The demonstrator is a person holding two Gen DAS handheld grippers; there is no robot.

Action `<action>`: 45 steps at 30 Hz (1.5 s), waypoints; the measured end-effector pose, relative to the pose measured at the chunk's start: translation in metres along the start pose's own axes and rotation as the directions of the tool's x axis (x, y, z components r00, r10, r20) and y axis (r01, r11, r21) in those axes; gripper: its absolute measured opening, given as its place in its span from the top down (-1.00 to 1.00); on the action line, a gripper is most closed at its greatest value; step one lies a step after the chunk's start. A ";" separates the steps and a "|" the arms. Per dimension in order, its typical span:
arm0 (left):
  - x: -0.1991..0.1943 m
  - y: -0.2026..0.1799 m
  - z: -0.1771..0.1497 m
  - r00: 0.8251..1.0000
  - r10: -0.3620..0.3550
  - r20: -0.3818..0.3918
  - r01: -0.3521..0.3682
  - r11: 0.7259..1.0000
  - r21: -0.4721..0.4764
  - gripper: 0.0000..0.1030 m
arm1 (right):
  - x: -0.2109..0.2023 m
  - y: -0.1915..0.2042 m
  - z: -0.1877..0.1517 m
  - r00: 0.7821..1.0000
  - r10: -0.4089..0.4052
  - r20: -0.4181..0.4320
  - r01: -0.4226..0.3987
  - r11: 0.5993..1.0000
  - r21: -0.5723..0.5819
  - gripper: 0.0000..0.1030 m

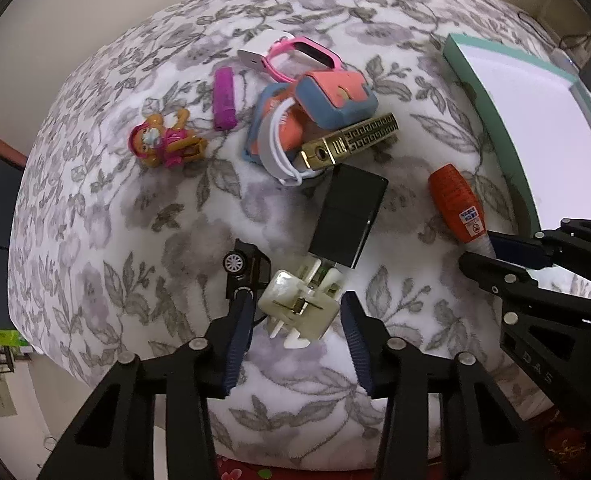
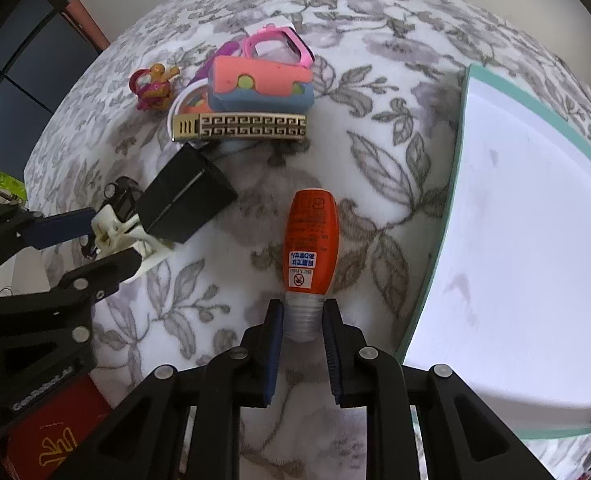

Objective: Organize rigid objects
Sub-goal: 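Grasp the red glue bottle with the right tool while the left tool grasps the white plug adapter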

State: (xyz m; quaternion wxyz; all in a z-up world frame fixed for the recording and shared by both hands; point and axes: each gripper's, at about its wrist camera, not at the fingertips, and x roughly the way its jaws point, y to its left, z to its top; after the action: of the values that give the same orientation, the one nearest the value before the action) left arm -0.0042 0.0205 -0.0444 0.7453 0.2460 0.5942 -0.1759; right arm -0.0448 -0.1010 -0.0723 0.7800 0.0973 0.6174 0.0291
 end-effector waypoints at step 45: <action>-0.006 0.008 0.008 1.000 0.000 0.024 0.000 1.000 -0.025 0.25 | -0.010 0.012 0.013 0.996 -0.066 0.062 0.064 0.997 0.034 0.42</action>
State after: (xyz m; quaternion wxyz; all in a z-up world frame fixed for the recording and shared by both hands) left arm 0.0051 0.0218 -0.0359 0.7554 0.2345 0.5874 -0.1713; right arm -0.0341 -0.0926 -0.0580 0.7981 0.0906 0.5956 -0.0094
